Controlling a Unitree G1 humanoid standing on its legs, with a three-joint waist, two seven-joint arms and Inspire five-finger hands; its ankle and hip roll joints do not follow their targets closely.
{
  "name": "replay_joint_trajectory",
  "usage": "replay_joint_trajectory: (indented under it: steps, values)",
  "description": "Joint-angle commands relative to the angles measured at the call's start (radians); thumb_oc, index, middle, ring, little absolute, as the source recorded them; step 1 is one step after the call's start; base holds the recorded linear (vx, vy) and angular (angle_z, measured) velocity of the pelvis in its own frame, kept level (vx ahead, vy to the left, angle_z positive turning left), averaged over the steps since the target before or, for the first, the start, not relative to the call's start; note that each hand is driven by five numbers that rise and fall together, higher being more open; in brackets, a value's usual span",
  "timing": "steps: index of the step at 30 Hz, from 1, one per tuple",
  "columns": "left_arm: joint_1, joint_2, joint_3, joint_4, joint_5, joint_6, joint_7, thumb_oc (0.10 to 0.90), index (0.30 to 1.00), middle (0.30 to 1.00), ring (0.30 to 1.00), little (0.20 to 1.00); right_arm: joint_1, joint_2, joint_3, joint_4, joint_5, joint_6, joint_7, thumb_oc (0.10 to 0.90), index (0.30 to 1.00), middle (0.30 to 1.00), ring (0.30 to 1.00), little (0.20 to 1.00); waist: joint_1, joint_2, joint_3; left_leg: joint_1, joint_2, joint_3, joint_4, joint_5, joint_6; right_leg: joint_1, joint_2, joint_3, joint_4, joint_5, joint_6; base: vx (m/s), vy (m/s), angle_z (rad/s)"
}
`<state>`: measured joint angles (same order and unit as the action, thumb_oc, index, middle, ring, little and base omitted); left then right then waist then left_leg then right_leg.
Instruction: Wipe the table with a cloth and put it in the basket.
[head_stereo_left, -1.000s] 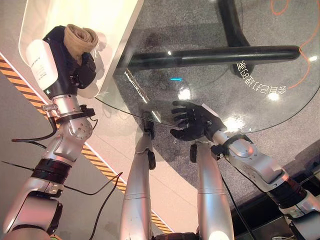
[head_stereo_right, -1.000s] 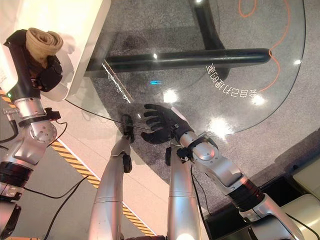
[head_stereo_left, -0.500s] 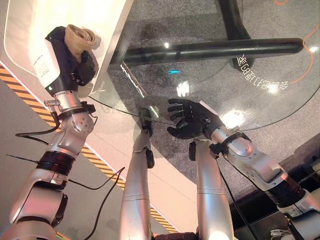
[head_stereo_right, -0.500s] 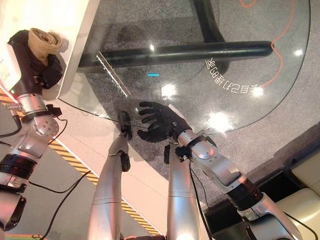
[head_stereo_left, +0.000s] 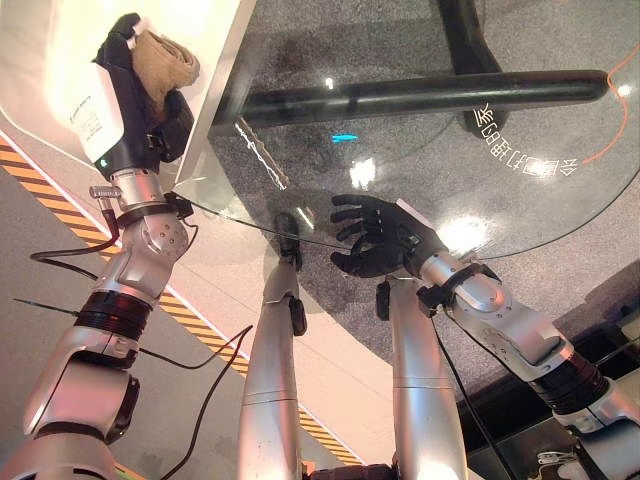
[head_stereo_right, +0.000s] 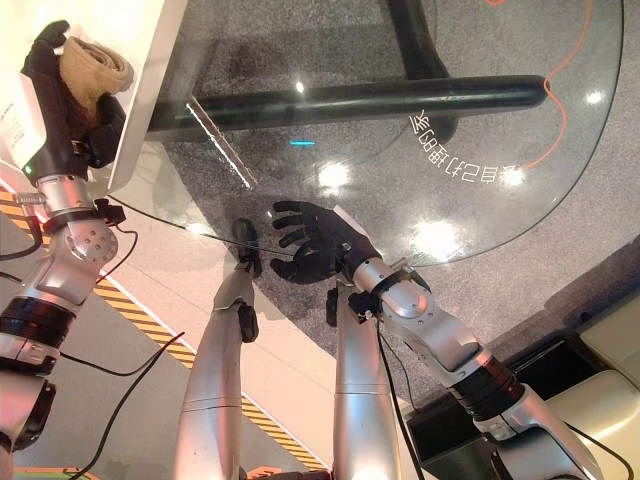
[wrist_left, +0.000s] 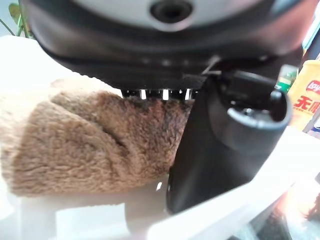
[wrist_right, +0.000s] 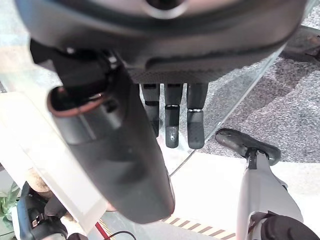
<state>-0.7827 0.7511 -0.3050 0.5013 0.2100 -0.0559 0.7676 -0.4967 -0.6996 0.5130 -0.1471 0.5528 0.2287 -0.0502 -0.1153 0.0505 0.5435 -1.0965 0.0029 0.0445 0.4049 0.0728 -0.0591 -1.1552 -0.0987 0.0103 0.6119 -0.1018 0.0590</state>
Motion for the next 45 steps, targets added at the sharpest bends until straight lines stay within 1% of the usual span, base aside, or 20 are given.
replay_joint_trajectory:
  steps: [1,10,11,17,18,19,20,21,23,24,25,26,28,32,35,37,39,40,41,45]
  values:
    - [-0.022,0.015,0.031,0.013,-0.002,-0.030,0.018,0.800,0.900,0.900,0.900,0.900,0.026,0.036,0.036,0.036,0.001,0.005,-0.012,0.800,0.900,0.900,0.900,0.900,0.006,-0.011,-0.024,-0.015,-0.086,0.107,0.076,-0.101,0.032,0.007,0.087,0.000,-0.177,0.141,0.030,0.00,0.000,0.00]
    - [0.017,0.025,0.048,0.012,0.021,-0.020,0.048,0.800,0.900,0.900,0.900,0.900,0.069,0.047,0.027,0.018,-0.028,-0.010,0.001,0.800,0.900,0.900,0.900,0.900,0.009,0.002,-0.024,0.033,-0.086,0.104,0.070,-0.115,0.032,0.053,0.082,0.000,-0.180,0.123,0.030,0.00,-0.012,0.00]
    - [0.016,0.028,0.054,0.009,0.021,-0.018,0.051,0.800,0.900,0.900,0.900,0.900,0.065,0.047,0.025,0.017,-0.031,-0.011,0.002,0.800,0.900,0.900,0.900,0.900,0.008,0.003,-0.024,0.024,-0.086,0.106,0.067,-0.105,0.033,0.045,0.080,0.000,-0.185,0.132,0.029,0.00,0.000,0.00]
    - [0.101,0.030,0.126,-0.024,-0.062,-0.080,0.130,0.800,0.900,0.900,0.900,0.900,0.128,0.065,0.006,-0.012,-0.070,-0.012,0.022,0.800,0.900,0.900,0.900,0.900,0.018,0.014,-0.024,0.073,-0.088,0.097,0.068,-0.123,0.030,0.095,0.075,-0.007,-0.173,0.102,0.025,-0.01,-0.029,0.00]
    - [0.094,0.032,0.144,-0.029,-0.084,-0.089,0.133,0.800,0.900,0.900,0.900,0.900,0.116,0.065,-0.001,-0.017,-0.075,-0.012,0.021,0.800,0.900,0.900,0.900,0.900,0.016,0.014,-0.024,0.041,-0.089,0.106,0.059,-0.091,0.035,0.064,0.071,-0.008,-0.183,0.132,0.020,-0.06,-0.070,0.01]
    - [0.108,0.024,0.165,-0.039,-0.118,-0.109,0.145,0.800,0.900,0.900,0.900,0.900,0.123,0.070,-0.005,-0.023,-0.079,-0.009,0.018,0.800,0.900,0.900,0.900,0.900,0.019,0.014,-0.024,0.047,-0.089,0.104,0.059,-0.092,0.036,0.069,0.071,-0.010,-0.177,0.128,0.019,-0.06,-0.068,0.03]
    - [0.121,0.013,0.183,-0.048,-0.145,-0.128,0.158,0.800,0.900,0.900,0.900,0.900,0.129,0.074,-0.004,-0.033,-0.082,-0.002,0.009,0.800,0.900,0.900,0.900,0.900,0.019,0.014,-0.024,0.057,-0.088,0.103,0.058,-0.094,0.037,0.077,0.070,-0.011,-0.175,0.123,0.018,0.02,-0.084,0.05]
    - [0.148,-0.001,0.201,-0.048,-0.178,-0.164,0.174,0.800,0.900,0.900,0.900,0.900,0.149,0.087,0.003,-0.032,-0.086,-0.001,-0.003,0.800,0.900,0.900,0.900,0.900,0.024,0.015,-0.024,0.099,-0.089,0.091,0.065,-0.125,0.032,0.116,0.073,-0.013,-0.161,0.088,0.019,0.02,-0.059,0.07]
    - [0.157,-0.006,0.216,-0.049,-0.187,-0.182,0.175,0.800,0.900,0.900,0.900,0.900,0.154,0.098,0.005,-0.026,-0.095,0.000,-0.010,0.800,0.900,0.900,0.900,0.900,0.027,0.016,-0.024,0.110,-0.090,0.088,0.064,-0.128,0.031,0.127,0.072,-0.017,-0.159,0.083,0.018,-0.02,-0.067,0.08]
    - [0.162,-0.011,0.244,-0.061,-0.190,-0.203,0.184,0.800,0.900,0.900,0.900,0.900,0.145,0.104,0.002,-0.027,-0.109,0.004,-0.012,0.800,0.900,0.900,0.900,0.900,0.028,0.017,-0.024,0.093,-0.091,0.094,0.055,-0.100,0.035,0.111,0.067,-0.022,-0.170,0.107,0.012,-0.06,-0.067,0.07]
    - [0.164,-0.011,0.245,-0.062,-0.190,-0.203,0.184,0.800,0.900,0.900,0.900,0.900,0.145,0.104,0.003,-0.027,-0.109,0.004,-0.012,0.800,0.900,0.900,0.900,0.900,0.027,0.017,-0.024,0.094,-0.092,0.094,0.054,-0.100,0.035,0.111,0.067,-0.023,-0.170,0.107,0.012,-0.08,-0.069,0.06]
    - [0.179,-0.012,0.266,-0.071,-0.209,-0.237,0.196,0.800,0.900,0.900,0.900,0.900,0.153,0.108,0.002,-0.036,-0.121,0.013,-0.012,0.800,0.900,0.900,0.900,0.900,0.030,0.016,-0.024,0.114,-0.091,0.092,0.048,-0.102,0.035,0.131,0.068,-0.024,-0.171,0.101,0.009,-0.03,-0.038,0.03]
    - [0.187,-0.010,0.278,-0.080,-0.224,-0.255,0.194,0.800,0.900,0.900,0.900,0.900,0.162,0.108,0.001,-0.039,-0.126,0.012,-0.010,0.800,0.900,0.900,0.900,0.900,0.031,0.016,-0.024,0.129,-0.091,0.091,0.043,-0.103,0.036,0.144,0.069,-0.026,-0.172,0.097,0.007,-0.03,-0.059,0.03]
    - [0.212,-0.028,0.327,-0.139,-0.428,-0.335,0.114,0.800,0.900,0.900,0.900,0.900,0.185,0.116,0.000,-0.045,-0.136,0.028,-0.015,0.800,0.900,0.900,0.900,0.900,0.042,0.012,-0.024,0.173,-0.093,0.074,0.034,-0.105,0.036,0.190,0.074,-0.034,-0.168,0.080,0.002,-0.03,-0.076,0.04]
    - [0.219,-0.047,0.333,-0.157,-0.490,-0.360,0.053,0.800,0.900,0.900,0.900,0.900,0.188,0.130,0.006,-0.024,-0.145,0.036,-0.028,0.800,0.900,0.900,0.900,0.900,0.049,0.009,-0.024,0.196,-0.094,0.065,0.026,-0.105,0.036,0.216,0.074,-0.043,-0.174,0.074,0.000,-0.04,-0.079,0.08]
    - [0.237,-0.063,0.341,-0.193,-0.585,-0.350,-0.041,0.800,0.900,0.900,0.900,0.900,0.207,0.138,0.002,-0.010,-0.178,0.039,-0.025,0.800,0.900,0.900,0.900,0.900,0.056,0.005,-0.024,0.226,-0.093,0.054,0.013,-0.104,0.037,0.247,0.075,-0.054,-0.178,0.067,-0.002,-0.05,-0.117,0.08]
    - [0.253,-0.073,0.342,-0.219,-0.620,-0.338,-0.094,0.800,0.900,0.900,0.900,0.900,0.218,0.141,0.001,-0.012,-0.190,0.033,-0.024,0.800,0.900,0.900,0.900,0.900,0.059,0.003,-0.024,0.240,-0.093,0.049,0.007,-0.103,0.037,0.262,0.076,-0.060,-0.181,0.064,-0.003,-0.04,-0.117,0.07]
    - [0.295,-0.103,0.340,-0.271,-0.672,-0.331,-0.163,0.800,0.900,0.900,0.900,0.900,0.234,0.137,-0.008,-0.016,-0.193,0.019,-0.020,0.800,0.900,0.900,0.900,0.900,0.064,-0.002,-0.024,0.254,-0.095,0.041,0.005,-0.103,0.037,0.278,0.081,-0.066,-0.183,0.060,-0.004,-0.05,-0.129,0.08]
    - [0.300,-0.106,0.341,-0.275,-0.682,-0.328,-0.171,0.800,0.900,0.900,0.900,0.900,0.236,0.137,-0.008,-0.016,-0.194,0.017,-0.019,0.800,0.900,0.900,0.900,0.900,0.064,-0.002,-0.024,0.256,-0.095,0.040,0.004,-0.103,0.037,0.281,0.081,-0.066,-0.183,0.060,-0.004,-0.05,-0.131,0.09]
    - [0.459,-0.215,0.307,-0.438,-0.741,-0.304,-0.416,0.800,0.900,0.900,0.900,0.900,0.298,0.152,-0.046,-0.018,-0.252,-0.045,0.002,0.800,0.900,0.900,0.900,0.900,0.083,-0.013,-0.024,0.289,-0.101,0.011,-0.014,-0.096,0.039,0.322,0.098,-0.082,-0.186,0.048,-0.007,-0.07,-0.167,0.11]
